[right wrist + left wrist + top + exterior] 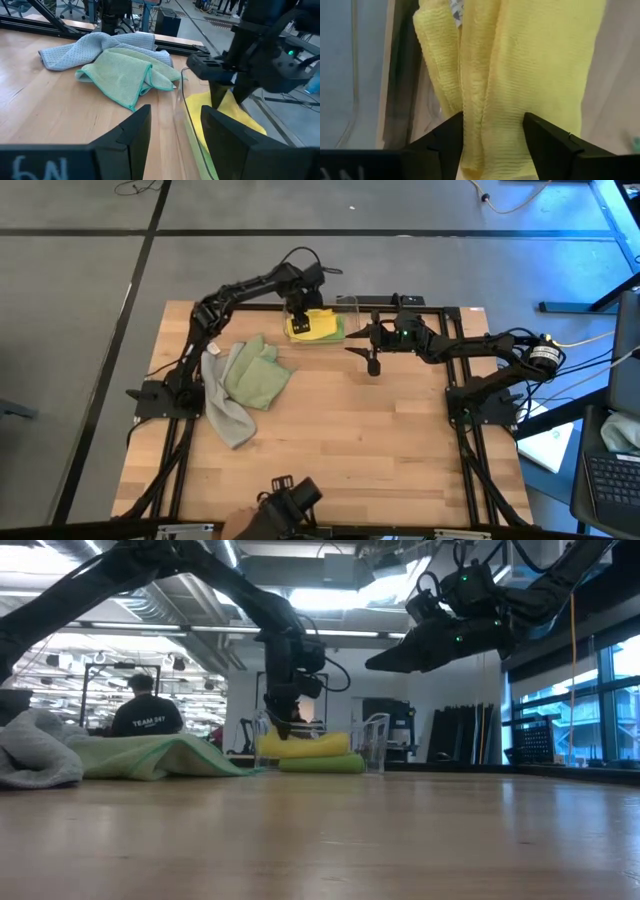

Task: Fold microfiber towels
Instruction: Put the yellow microfiber cloth into the transparent bin

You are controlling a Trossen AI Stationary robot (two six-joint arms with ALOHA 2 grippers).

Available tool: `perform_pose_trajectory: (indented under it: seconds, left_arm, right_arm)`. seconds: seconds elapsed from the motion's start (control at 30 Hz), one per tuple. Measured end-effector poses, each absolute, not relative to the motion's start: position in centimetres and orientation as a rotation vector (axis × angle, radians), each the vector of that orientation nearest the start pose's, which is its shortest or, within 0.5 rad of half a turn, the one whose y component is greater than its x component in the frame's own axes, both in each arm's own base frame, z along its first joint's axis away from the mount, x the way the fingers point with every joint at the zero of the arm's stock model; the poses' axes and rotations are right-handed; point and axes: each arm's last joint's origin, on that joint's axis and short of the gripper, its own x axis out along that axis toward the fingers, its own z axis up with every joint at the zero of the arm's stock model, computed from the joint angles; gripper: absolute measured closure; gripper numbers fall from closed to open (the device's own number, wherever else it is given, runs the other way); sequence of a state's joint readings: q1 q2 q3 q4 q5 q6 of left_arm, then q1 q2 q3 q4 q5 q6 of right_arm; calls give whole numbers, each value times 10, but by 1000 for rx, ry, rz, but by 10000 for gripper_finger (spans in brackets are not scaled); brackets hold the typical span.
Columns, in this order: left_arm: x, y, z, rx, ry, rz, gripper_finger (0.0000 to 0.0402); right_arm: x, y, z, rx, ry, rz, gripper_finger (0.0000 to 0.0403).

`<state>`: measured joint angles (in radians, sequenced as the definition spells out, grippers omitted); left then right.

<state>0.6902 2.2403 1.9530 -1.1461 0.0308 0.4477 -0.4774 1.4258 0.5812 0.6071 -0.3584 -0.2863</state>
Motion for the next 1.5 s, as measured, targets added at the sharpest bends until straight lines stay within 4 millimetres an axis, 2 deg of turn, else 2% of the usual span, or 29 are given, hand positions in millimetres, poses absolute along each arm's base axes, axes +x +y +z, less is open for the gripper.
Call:
perform_pose_trajectory:
  seconds: [0.1, 0.2, 0.4, 0.5, 0.67, 0.87, 1.07, 1.27, 1.5]
  left_arm:
    - [349, 284, 201, -132, 1447, 252, 223]
    - [349, 286, 201, -113, 1453, 285, 256]
    - [346, 288, 202, -125, 1460, 298, 353]
    - [348, 289, 209, -131, 1445, 314, 393]
    - [348, 289, 231, -135, 1448, 350, 400]
    - [338, 281, 244, -156, 1585, 456, 401]
    - [334, 280, 227, -250, 1589, 390, 393]
    - [332, 278, 204, -263, 1615, 363, 364]
    - [334, 281, 201, -233, 1587, 366, 330]
  right_arm:
    - [255, -120, 199, -190, 232, -87, 226]
    - [255, -120, 199, -190, 233, -87, 226]
    - [255, -120, 199, -190, 233, -87, 226]
    - [255, -120, 199, -190, 233, -87, 226]
    - [255, -120, 199, -188, 238, -87, 226]
    - [255, -121, 198, -166, 243, -104, 226]
    - [255, -121, 198, -164, 243, -105, 226]
    - [255, -121, 198, -167, 241, -105, 226]
    - [255, -121, 198, -168, 240, -105, 226]
